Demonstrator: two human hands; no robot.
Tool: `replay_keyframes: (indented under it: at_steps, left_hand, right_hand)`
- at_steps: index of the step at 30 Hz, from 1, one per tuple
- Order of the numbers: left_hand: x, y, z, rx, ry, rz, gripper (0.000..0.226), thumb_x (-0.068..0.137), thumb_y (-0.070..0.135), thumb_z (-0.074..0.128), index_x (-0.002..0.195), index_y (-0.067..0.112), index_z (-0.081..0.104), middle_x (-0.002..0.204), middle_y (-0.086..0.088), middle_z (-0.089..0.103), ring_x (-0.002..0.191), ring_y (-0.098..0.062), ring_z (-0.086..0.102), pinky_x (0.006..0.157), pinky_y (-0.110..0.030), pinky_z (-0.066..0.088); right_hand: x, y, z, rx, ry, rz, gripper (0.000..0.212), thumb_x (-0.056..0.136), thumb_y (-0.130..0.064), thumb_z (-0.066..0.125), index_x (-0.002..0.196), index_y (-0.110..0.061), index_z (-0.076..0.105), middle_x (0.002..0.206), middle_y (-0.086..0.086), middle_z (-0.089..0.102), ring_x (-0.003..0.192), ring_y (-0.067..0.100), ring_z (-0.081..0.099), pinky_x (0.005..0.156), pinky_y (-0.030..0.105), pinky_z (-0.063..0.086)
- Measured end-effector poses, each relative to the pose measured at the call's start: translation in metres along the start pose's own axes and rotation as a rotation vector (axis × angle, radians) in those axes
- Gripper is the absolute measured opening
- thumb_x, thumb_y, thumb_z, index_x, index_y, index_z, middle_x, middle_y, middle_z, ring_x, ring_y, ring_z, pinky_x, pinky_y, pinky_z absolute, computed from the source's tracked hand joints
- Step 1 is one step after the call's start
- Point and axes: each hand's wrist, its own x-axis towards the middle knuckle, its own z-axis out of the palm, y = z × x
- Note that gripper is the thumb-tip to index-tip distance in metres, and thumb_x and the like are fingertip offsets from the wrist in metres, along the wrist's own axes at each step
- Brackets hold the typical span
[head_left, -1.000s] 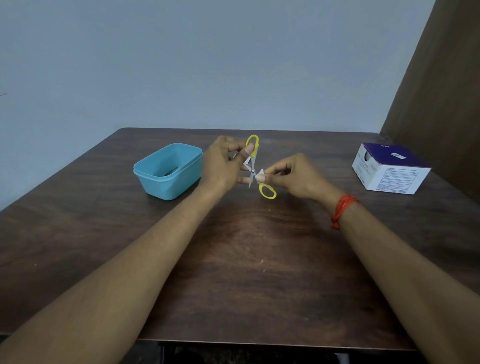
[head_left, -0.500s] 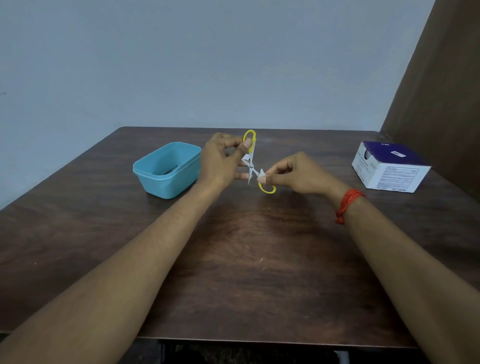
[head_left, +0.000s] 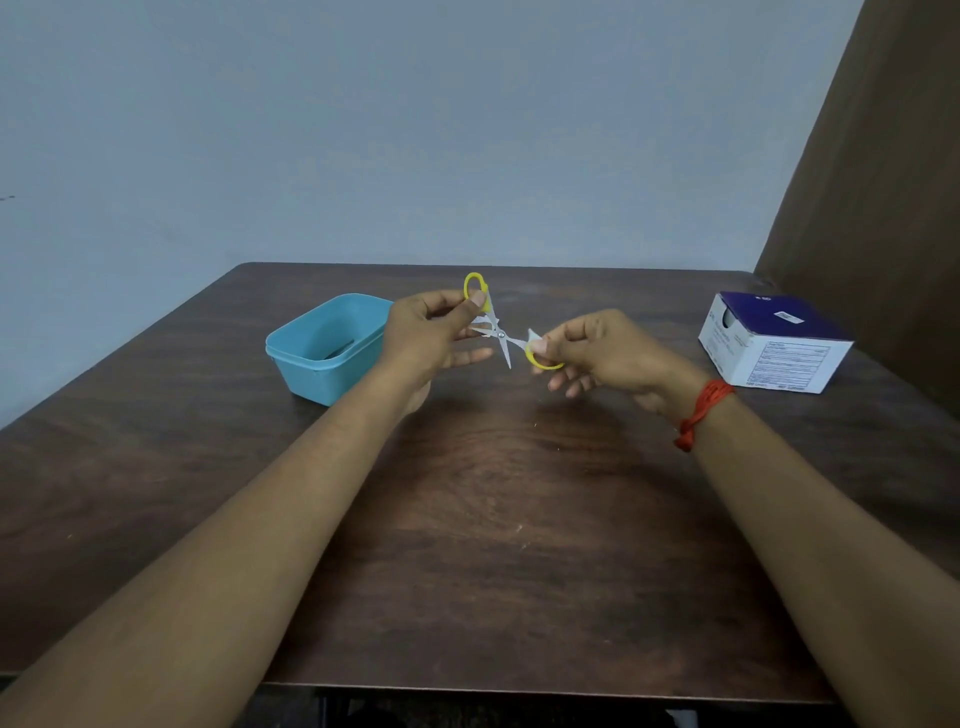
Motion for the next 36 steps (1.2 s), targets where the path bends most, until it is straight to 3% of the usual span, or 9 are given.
replay_keyframes:
  at_steps: [3,9,14,21,24,28,32,36]
  left_hand:
    - [-0.001,0.001,-0.001,0.000,-0.010,-0.009,0.019,0.095,0.015,0.068,0.103,-0.002,0.069,0.096,-0.016,0.071,0.085,-0.023,0.072,0.075,-0.036,0.063]
    - [0.000,0.003,0.000,-0.031,0.101,0.070,0.011,0.097,0.012,0.065,0.097,0.001,0.066,0.082,-0.012,0.068,0.064,-0.014,0.073,0.071,-0.031,0.064]
    - [0.002,0.002,-0.003,-0.080,0.187,0.081,0.012,0.099,0.011,0.062,0.091,0.005,0.066,0.079,-0.008,0.069,0.060,-0.012,0.072,0.068,-0.029,0.063]
    - [0.001,-0.003,-0.001,0.022,0.087,0.042,0.009,0.098,0.013,0.064,0.093,0.007,0.068,0.080,-0.006,0.072,0.068,-0.013,0.074,0.071,-0.029,0.061]
    - [0.002,-0.008,0.001,0.259,0.074,0.142,0.006,0.093,0.022,0.072,0.088,0.020,0.076,0.083,0.000,0.076,0.078,-0.008,0.070,0.083,-0.028,0.055]
    - [0.001,-0.010,0.002,0.338,-0.017,0.202,0.006,0.090,0.026,0.075,0.088,0.032,0.077,0.086,0.006,0.079,0.084,-0.005,0.072,0.090,-0.030,0.056]
    - [0.002,-0.011,0.004,0.395,-0.086,0.234,0.012,0.095,0.021,0.069,0.103,0.023,0.077,0.077,0.009,0.076,0.072,-0.004,0.073,0.080,-0.028,0.060]
    - [0.002,-0.012,0.007,0.466,-0.099,0.301,0.016,0.091,0.021,0.073,0.106,0.019,0.078,0.081,-0.002,0.078,0.077,-0.014,0.076,0.083,-0.035,0.062]
  right_hand:
    - [0.005,0.001,-0.001,-0.085,0.135,-0.094,0.017,0.090,-0.017,0.074,0.097,-0.002,0.073,0.075,0.006,0.071,0.051,0.007,0.065,0.048,0.019,0.052]
    - [0.009,0.004,-0.011,-0.167,0.188,-0.178,0.006,0.084,-0.026,0.080,0.081,-0.022,0.078,0.068,-0.001,0.074,0.053,0.008,0.064,0.051,0.021,0.053]
    - [0.008,0.006,-0.009,-0.059,0.175,-0.105,0.011,0.087,-0.023,0.078,0.083,-0.013,0.077,0.076,0.004,0.077,0.056,0.010,0.064,0.052,0.022,0.054]
    - [0.007,0.008,-0.002,0.137,0.282,-0.092,0.015,0.092,-0.019,0.073,0.095,-0.004,0.076,0.089,0.011,0.076,0.058,0.010,0.062,0.052,0.020,0.051]
    - [0.008,0.007,0.001,0.070,0.324,-0.158,0.014,0.090,-0.022,0.074,0.094,-0.008,0.077,0.084,0.007,0.076,0.061,0.011,0.059,0.052,0.020,0.049]
    - [0.010,0.003,0.005,-0.086,0.323,-0.275,0.005,0.089,-0.025,0.076,0.084,-0.026,0.076,0.077,-0.001,0.075,0.062,0.007,0.057,0.052,0.020,0.049]
    - [0.012,0.002,0.003,-0.136,0.383,-0.358,0.008,0.088,-0.025,0.077,0.081,-0.030,0.076,0.059,-0.020,0.067,0.052,-0.005,0.052,0.054,0.016,0.044]
    - [0.013,0.004,0.002,-0.171,0.422,-0.398,0.004,0.088,-0.028,0.077,0.088,-0.025,0.079,0.052,-0.026,0.061,0.048,-0.006,0.052,0.053,0.013,0.041]
